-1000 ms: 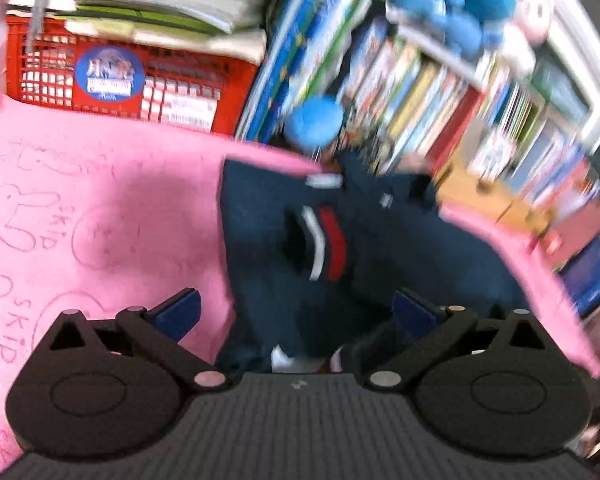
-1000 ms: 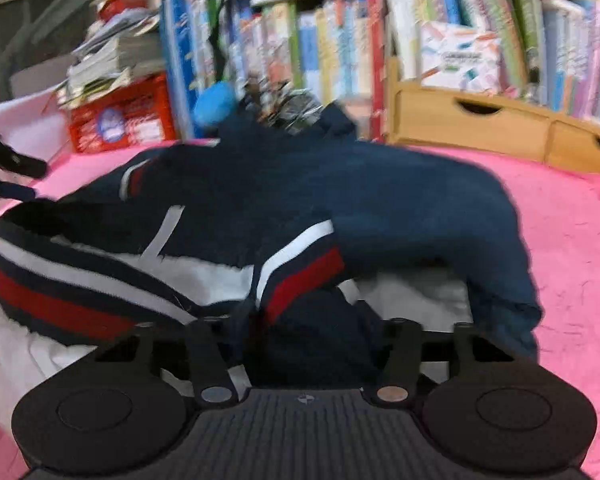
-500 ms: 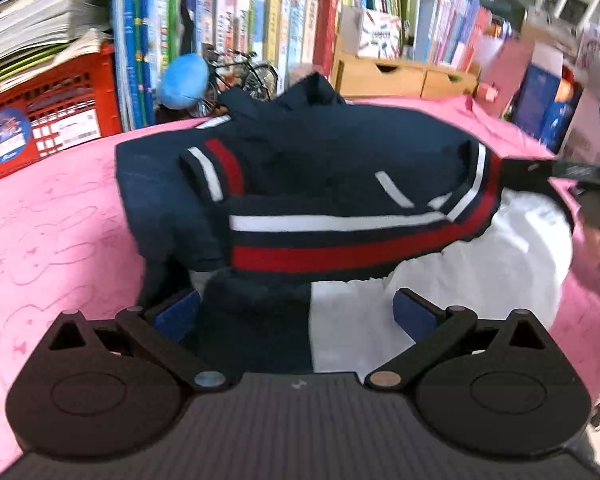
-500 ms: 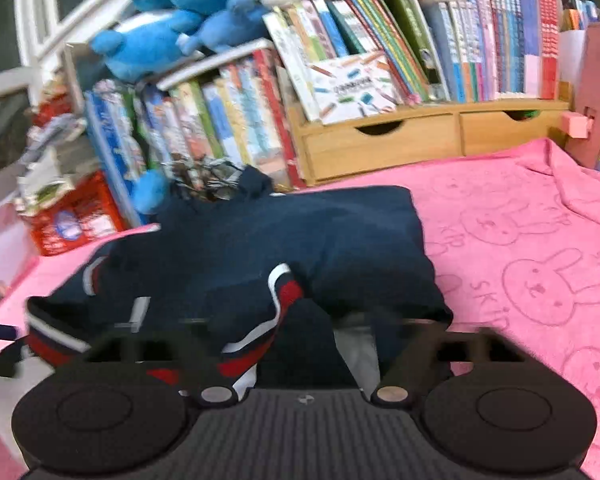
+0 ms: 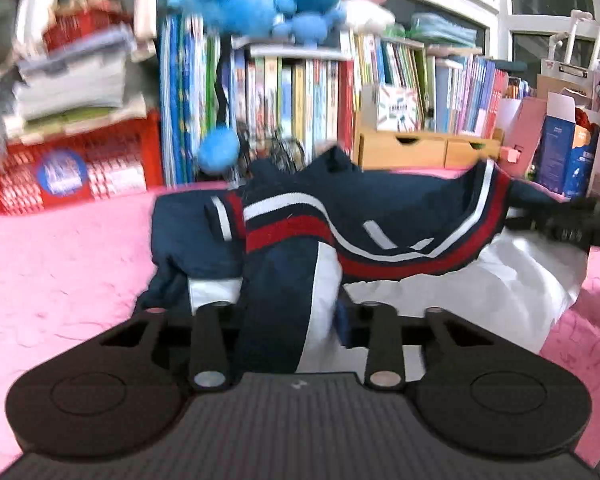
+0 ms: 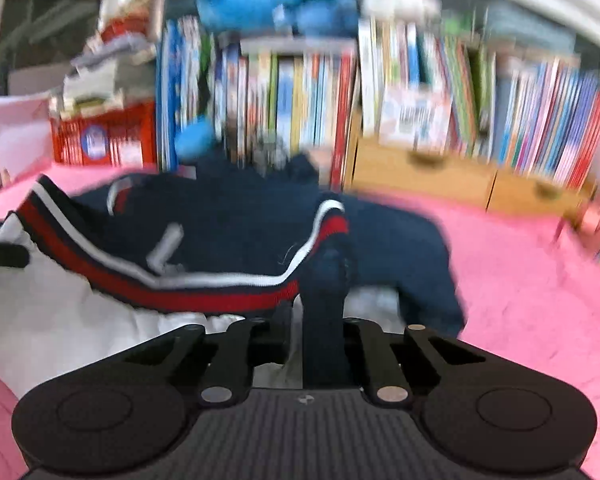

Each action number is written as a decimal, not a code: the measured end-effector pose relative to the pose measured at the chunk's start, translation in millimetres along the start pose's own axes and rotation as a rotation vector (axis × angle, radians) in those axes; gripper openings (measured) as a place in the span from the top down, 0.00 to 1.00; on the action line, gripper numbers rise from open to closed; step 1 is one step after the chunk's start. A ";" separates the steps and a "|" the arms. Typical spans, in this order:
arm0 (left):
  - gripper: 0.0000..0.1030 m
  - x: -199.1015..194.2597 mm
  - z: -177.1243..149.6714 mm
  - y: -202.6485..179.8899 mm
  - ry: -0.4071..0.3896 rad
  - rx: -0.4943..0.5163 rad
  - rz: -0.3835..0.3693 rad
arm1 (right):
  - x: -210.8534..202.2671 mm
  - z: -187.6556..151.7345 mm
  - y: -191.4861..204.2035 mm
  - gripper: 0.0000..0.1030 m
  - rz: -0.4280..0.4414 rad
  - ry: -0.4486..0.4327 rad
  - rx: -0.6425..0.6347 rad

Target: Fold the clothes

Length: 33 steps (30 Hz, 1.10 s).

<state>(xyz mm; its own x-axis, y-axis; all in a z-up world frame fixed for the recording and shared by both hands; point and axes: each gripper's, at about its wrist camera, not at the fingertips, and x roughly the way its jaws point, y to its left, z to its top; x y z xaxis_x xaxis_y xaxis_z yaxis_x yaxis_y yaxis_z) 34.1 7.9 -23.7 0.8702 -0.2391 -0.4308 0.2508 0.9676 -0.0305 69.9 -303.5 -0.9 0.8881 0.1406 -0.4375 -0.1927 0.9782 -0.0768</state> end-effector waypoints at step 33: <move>0.28 123.5 36.1 43.3 0.128 0.113 0.297 | 122.5 57.5 47.7 0.69 0.171 0.130 0.000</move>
<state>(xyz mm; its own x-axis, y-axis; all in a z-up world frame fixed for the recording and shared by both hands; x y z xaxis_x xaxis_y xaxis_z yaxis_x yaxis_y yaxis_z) 167.7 17.3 -45.6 0.8536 0.0706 -0.5161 0.0462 0.9766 0.2100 193.5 -230.9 -6.6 0.7812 0.2841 -0.5559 -0.3364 0.9417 0.0085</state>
